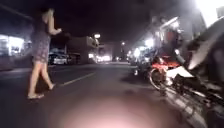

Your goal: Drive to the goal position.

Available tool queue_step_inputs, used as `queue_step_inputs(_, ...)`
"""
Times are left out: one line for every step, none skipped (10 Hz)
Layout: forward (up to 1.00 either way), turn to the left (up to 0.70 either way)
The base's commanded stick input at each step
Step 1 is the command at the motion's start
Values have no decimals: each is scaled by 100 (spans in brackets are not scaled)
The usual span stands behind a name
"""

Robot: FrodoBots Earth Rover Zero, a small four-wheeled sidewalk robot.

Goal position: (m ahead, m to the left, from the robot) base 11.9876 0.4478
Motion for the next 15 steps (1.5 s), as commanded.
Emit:
queue_step_inputs(100,0)
queue_step_inputs(100,0)
queue_step_inputs(100,0)
queue_step_inputs(100,0)
queue_step_inputs(100,0)
queue_step_inputs(100,0)
queue_step_inputs(100,0)
queue_step_inputs(100,0)
queue_step_inputs(100,0)
queue_step_inputs(100,0)
queue_step_inputs(100,0)
queue_step_inputs(100,0)
queue_step_inputs(100,0)
queue_step_inputs(100,0)
queue_step_inputs(100,0)
